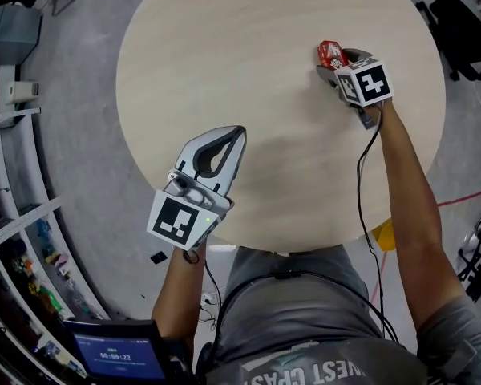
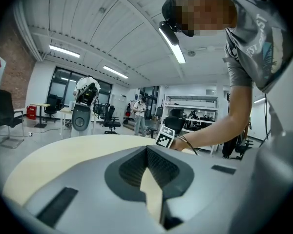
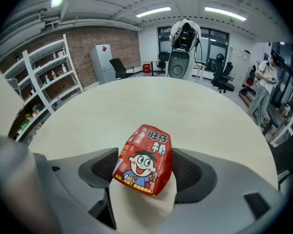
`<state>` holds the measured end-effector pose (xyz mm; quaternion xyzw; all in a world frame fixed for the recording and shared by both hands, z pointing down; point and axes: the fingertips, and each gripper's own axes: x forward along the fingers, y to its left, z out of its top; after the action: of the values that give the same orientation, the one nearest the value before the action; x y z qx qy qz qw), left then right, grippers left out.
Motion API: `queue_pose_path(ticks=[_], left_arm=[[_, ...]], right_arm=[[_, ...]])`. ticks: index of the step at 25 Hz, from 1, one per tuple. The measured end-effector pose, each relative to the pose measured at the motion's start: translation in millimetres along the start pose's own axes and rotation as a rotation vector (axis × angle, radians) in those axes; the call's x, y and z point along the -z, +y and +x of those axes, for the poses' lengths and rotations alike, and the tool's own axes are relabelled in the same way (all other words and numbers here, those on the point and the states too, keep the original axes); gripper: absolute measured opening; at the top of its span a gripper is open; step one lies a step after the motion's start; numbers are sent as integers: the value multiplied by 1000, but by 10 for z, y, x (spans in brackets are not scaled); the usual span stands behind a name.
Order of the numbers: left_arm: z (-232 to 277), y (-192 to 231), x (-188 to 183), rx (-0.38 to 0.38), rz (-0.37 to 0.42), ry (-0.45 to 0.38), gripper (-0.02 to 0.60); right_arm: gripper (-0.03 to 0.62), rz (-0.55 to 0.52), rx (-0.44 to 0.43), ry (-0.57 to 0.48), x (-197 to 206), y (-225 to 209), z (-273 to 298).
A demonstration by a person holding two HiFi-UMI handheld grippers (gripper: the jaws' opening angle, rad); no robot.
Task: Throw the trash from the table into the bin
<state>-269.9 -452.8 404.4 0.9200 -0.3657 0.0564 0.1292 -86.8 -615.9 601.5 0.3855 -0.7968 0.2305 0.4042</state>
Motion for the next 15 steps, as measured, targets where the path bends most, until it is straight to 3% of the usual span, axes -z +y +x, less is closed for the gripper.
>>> queue_pose_path(ticks=[7,15], left_arm=[[-232,33,-143,-6,36,-50,43],[-862,-288,-872,45,110,-175,43]], right_arm=[[353,-42,9,-114,-340,429,-414],[353,-126,61,-292,-940,1273,-1860]])
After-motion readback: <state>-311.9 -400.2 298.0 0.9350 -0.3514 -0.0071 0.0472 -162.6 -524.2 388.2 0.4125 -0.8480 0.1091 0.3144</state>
